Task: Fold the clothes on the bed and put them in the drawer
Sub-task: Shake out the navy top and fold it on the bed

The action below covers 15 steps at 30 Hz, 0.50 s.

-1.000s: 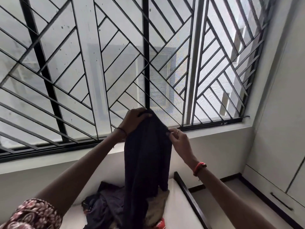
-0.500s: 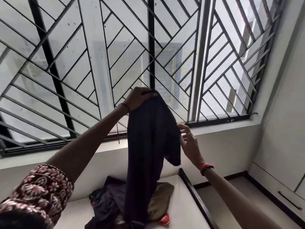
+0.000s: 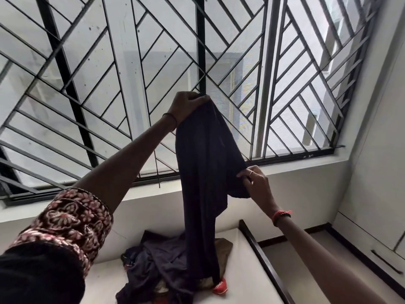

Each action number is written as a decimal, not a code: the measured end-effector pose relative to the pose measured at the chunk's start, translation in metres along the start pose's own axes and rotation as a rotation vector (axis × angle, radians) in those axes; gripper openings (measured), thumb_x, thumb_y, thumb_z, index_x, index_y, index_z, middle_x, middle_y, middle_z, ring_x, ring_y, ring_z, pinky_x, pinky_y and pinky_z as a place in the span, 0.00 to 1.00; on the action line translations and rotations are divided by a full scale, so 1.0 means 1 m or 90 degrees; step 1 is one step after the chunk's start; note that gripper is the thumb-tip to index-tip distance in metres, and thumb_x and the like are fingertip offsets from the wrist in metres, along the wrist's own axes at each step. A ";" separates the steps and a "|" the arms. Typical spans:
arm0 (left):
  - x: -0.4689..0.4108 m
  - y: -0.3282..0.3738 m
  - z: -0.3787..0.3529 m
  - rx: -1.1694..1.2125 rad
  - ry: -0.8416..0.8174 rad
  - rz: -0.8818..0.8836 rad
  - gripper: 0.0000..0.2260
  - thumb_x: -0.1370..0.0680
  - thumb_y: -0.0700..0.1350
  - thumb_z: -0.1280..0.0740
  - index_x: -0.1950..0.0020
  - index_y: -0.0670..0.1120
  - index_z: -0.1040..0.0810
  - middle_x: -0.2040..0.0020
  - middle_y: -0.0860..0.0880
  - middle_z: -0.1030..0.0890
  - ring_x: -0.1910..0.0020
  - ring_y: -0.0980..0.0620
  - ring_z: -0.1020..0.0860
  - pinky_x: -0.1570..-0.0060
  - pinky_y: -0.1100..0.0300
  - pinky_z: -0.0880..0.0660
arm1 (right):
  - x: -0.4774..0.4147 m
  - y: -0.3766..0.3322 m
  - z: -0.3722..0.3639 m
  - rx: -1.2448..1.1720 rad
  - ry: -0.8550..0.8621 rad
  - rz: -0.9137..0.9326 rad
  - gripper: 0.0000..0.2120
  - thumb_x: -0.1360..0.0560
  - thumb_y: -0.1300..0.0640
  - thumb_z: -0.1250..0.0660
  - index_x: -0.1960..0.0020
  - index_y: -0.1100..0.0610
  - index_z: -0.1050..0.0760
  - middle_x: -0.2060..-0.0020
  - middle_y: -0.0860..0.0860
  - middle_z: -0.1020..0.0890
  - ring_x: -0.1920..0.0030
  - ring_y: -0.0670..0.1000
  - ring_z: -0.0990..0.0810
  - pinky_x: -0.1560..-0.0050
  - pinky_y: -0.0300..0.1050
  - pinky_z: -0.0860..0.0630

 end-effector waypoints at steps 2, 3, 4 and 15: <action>-0.001 -0.004 0.000 0.012 0.020 0.006 0.24 0.26 0.55 0.30 0.56 0.31 0.22 0.63 0.45 0.26 0.62 0.54 0.29 0.62 0.58 0.32 | 0.003 0.004 0.003 0.013 0.003 -0.012 0.10 0.30 0.73 0.35 0.59 0.62 0.19 0.61 0.54 0.23 0.63 0.48 0.26 0.59 0.22 0.35; -0.002 -0.007 0.001 0.018 0.034 0.010 0.24 0.27 0.55 0.30 0.57 0.31 0.22 0.64 0.45 0.26 0.63 0.54 0.30 0.63 0.58 0.32 | 0.006 0.007 0.002 0.016 -0.003 -0.023 0.10 0.31 0.73 0.35 0.60 0.62 0.19 0.62 0.53 0.23 0.64 0.48 0.27 0.60 0.22 0.35; -0.002 -0.008 0.001 0.024 0.047 0.015 0.23 0.27 0.55 0.30 0.58 0.32 0.22 0.64 0.45 0.27 0.63 0.54 0.30 0.63 0.58 0.33 | 0.010 0.010 0.000 0.021 -0.011 -0.030 0.10 0.31 0.74 0.35 0.60 0.62 0.19 0.63 0.54 0.23 0.65 0.47 0.27 0.60 0.21 0.36; -0.008 -0.002 -0.011 0.043 0.099 0.008 0.10 0.26 0.52 0.29 0.62 0.46 0.19 0.69 0.55 0.23 0.70 0.65 0.30 0.65 0.68 0.32 | 0.064 -0.010 -0.048 -0.012 -0.159 -0.110 0.26 0.28 0.33 0.39 0.47 0.53 0.19 0.51 0.48 0.20 0.53 0.51 0.19 0.52 0.50 0.22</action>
Point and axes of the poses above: each hand's wrist, its own x-axis away from the middle knuckle, its own z-axis out of the back of the hand, y = z × x, the point moved 8 cm from there along -x, towards the middle knuckle
